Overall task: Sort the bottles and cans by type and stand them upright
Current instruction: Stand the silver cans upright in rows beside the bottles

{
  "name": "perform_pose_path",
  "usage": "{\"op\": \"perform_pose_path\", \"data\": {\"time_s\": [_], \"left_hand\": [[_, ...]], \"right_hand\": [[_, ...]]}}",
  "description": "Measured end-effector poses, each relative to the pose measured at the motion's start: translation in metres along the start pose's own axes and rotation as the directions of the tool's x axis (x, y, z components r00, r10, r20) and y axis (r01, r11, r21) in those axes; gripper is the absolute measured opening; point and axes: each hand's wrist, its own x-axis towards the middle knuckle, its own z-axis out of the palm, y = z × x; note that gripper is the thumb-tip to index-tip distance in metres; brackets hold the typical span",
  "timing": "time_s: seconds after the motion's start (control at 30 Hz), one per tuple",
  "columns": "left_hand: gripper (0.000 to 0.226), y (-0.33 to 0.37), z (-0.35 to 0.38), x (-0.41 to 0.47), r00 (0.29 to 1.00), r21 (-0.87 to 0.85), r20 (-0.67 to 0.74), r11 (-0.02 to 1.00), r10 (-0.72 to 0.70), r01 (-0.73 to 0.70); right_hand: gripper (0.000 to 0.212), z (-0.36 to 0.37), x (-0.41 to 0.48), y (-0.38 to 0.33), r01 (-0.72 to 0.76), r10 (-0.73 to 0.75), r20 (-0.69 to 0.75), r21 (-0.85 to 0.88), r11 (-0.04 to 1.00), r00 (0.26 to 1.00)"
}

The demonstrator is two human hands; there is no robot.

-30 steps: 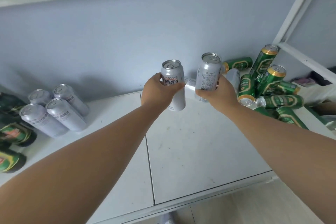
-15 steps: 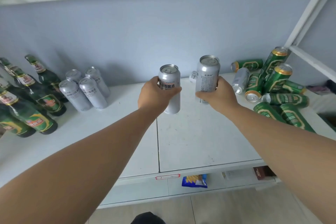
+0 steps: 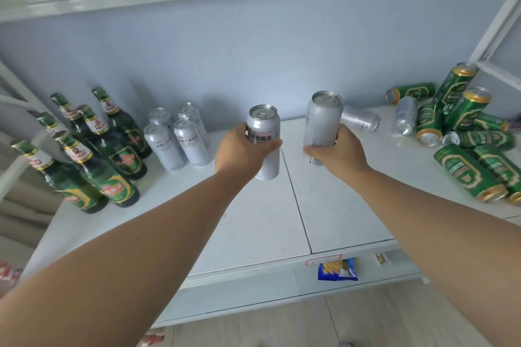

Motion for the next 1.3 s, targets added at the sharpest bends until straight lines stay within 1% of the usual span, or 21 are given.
{"op": "perform_pose_path", "data": {"time_s": [0.13,0.27,0.4,0.53,0.63,0.73,1.0,1.1,1.3], "left_hand": [[0.037,-0.020,-0.031,-0.006,1.000,0.015,0.007,1.000,0.000,0.000],[0.036,-0.035,-0.048,-0.010,0.999,-0.025,-0.026,0.999,-0.043,0.043],[0.036,-0.044,-0.061,-0.017,0.993,-0.063,-0.073,0.994,-0.090,0.085],[0.041,-0.056,-0.076,-0.024,0.985,-0.032,-0.118,0.992,-0.125,0.122],[0.039,-0.070,-0.086,-0.026,0.972,-0.058,-0.164,0.985,-0.170,0.162],[0.042,-0.085,-0.095,-0.027,0.964,-0.049,-0.188,0.982,-0.186,0.180],[0.040,-0.133,-0.130,-0.012,0.951,-0.090,-0.191,0.969,-0.245,0.231],[0.040,-0.152,-0.146,0.002,0.950,-0.092,-0.186,0.967,-0.249,0.236],[0.044,-0.195,-0.168,0.035,0.960,-0.096,-0.136,0.967,-0.246,0.234]], "right_hand": [[0.055,0.031,-0.018,-0.013,-0.018,0.018,-0.002,0.011,1.000,1.000],[0.056,0.048,-0.025,-0.022,-0.004,0.005,0.020,-0.007,1.000,1.000],[0.054,0.059,-0.024,-0.035,0.027,-0.025,0.079,-0.020,0.999,0.997],[0.053,0.073,-0.026,-0.047,0.051,-0.048,0.133,-0.014,0.999,0.990],[0.055,0.087,-0.026,-0.047,0.073,-0.067,0.184,-0.025,0.997,0.981],[0.056,0.101,-0.030,-0.048,0.086,-0.073,0.214,-0.052,0.995,0.974],[0.057,0.157,-0.032,-0.065,0.082,-0.060,0.239,-0.081,0.993,0.969],[0.057,0.185,-0.030,-0.075,0.058,-0.039,0.234,-0.071,0.996,0.971],[0.058,0.243,-0.030,-0.080,0.015,0.010,0.239,-0.104,0.994,0.971]]}}
